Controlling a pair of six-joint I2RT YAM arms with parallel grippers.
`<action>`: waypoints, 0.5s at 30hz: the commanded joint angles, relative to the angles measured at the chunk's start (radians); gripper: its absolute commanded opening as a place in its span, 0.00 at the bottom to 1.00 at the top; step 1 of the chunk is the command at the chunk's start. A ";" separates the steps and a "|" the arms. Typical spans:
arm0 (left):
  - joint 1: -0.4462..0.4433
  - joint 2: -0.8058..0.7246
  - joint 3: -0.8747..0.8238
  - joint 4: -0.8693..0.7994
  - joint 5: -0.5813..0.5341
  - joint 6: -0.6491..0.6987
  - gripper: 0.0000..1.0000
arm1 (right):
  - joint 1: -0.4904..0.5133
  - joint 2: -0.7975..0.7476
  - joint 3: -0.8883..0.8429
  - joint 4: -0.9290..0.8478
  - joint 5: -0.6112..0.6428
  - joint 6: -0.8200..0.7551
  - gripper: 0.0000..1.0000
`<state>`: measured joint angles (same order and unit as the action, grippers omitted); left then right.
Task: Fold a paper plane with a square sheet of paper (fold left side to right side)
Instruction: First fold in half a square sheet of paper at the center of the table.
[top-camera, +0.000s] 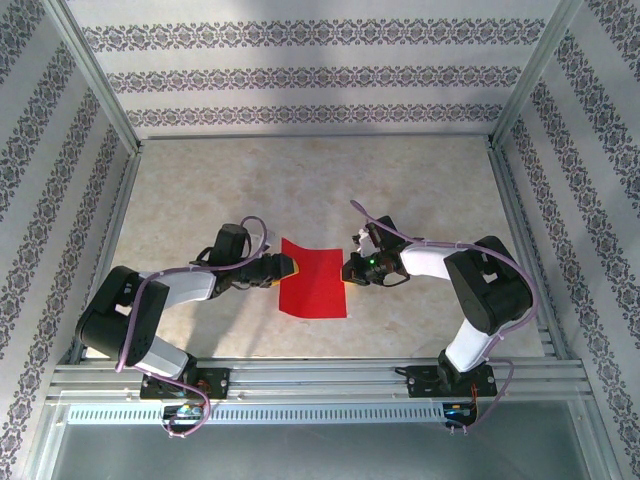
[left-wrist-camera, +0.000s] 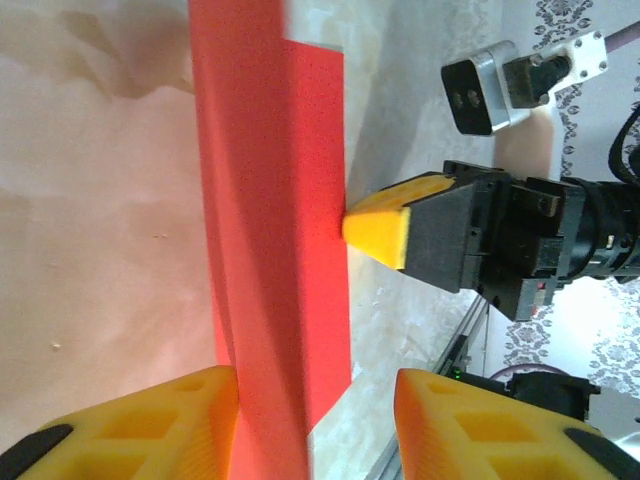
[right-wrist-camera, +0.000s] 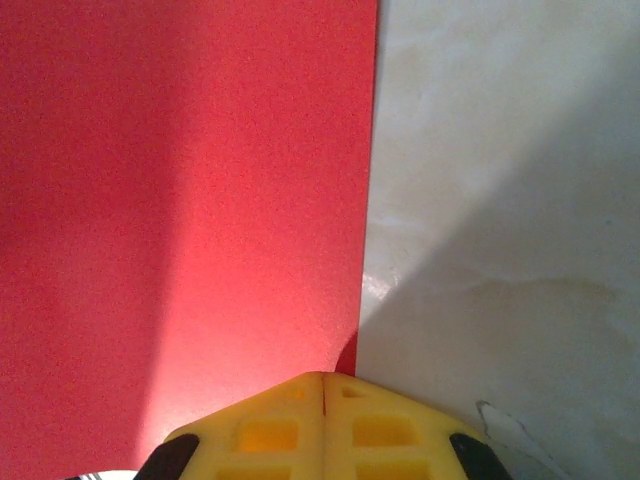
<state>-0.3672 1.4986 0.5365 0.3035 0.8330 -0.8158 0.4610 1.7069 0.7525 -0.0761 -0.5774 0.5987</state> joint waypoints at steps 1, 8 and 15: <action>-0.027 -0.013 0.037 0.046 0.018 -0.023 0.48 | 0.016 0.040 -0.003 -0.035 0.071 -0.019 0.00; -0.094 0.056 0.092 0.075 0.005 -0.032 0.51 | 0.022 0.035 -0.002 -0.033 0.071 -0.017 0.00; -0.131 0.138 0.142 0.066 -0.013 -0.011 0.50 | 0.025 0.027 -0.005 -0.026 0.065 -0.013 0.00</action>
<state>-0.4808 1.6104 0.6491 0.3443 0.8303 -0.8379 0.4698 1.7081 0.7563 -0.0731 -0.5682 0.5987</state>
